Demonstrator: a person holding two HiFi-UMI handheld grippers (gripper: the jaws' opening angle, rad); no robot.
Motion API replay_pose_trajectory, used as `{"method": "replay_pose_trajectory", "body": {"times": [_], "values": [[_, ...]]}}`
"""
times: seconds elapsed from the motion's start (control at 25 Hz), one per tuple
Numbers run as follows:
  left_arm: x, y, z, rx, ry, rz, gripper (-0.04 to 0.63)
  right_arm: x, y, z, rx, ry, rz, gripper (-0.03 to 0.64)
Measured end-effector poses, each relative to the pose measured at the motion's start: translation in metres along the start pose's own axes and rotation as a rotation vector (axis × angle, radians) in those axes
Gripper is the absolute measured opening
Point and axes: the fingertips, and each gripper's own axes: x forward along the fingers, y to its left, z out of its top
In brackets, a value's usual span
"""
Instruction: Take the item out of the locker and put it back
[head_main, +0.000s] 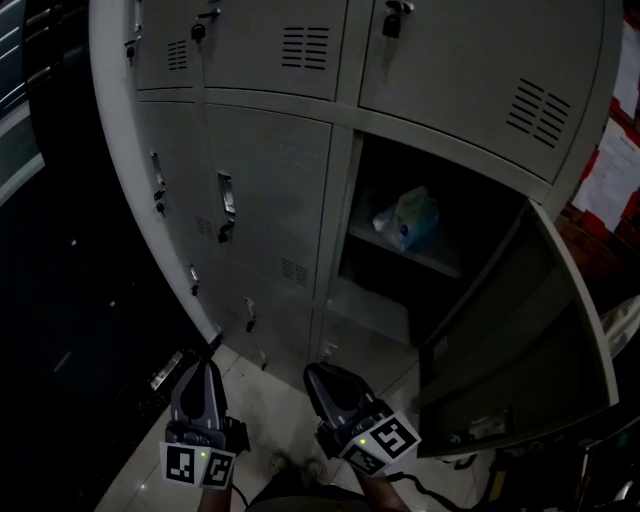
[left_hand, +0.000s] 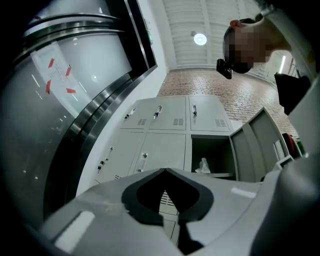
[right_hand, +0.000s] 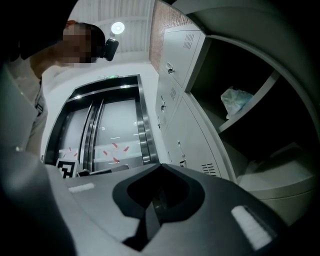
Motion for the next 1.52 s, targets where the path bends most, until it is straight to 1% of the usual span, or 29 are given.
{"method": "replay_pose_trajectory", "body": {"times": [0.12,0.28,0.44,0.6,0.76,0.88,1.04,1.24,1.32,1.4,1.52], "values": [[-0.014,-0.01,0.0,-0.021,-0.005,-0.009,0.006,-0.014,0.003,-0.009,0.013,0.017,-0.008,-0.003],[-0.04,-0.019,-0.001,-0.04,0.002,0.002,0.006,-0.035,0.017,-0.013,0.016,0.032,-0.014,-0.004],[-0.073,-0.027,0.009,-0.037,-0.006,-0.015,0.006,-0.049,0.045,-0.018,0.011,0.036,0.008,-0.004],[-0.133,-0.035,0.024,-0.046,-0.027,-0.028,0.006,-0.071,0.097,-0.033,0.013,0.05,0.036,-0.003],[-0.212,-0.044,0.05,-0.042,-0.055,-0.031,0.006,-0.105,0.166,-0.041,0.005,0.019,0.046,-0.003],[-0.271,-0.053,0.067,-0.041,-0.06,-0.025,0.006,-0.141,0.223,-0.042,-0.005,0.006,0.06,-0.004],[-0.318,-0.073,0.088,-0.054,-0.055,-0.052,0.006,-0.183,0.276,-0.025,-0.043,-0.025,0.052,-0.004],[-0.344,-0.11,0.117,-0.014,-0.088,-0.101,0.006,-0.22,0.308,0.001,-0.075,-0.045,0.03,-0.004],[-0.356,-0.122,0.122,-0.029,-0.103,-0.118,0.006,-0.233,0.317,0.006,-0.075,-0.053,0.03,-0.003],[-0.368,-0.129,0.12,-0.04,-0.106,-0.114,0.006,-0.245,0.323,0.011,-0.071,-0.065,0.032,-0.005],[-0.387,-0.135,0.113,-0.024,-0.086,-0.083,0.006,-0.265,0.33,0.014,-0.043,-0.082,0.024,-0.005]]}}
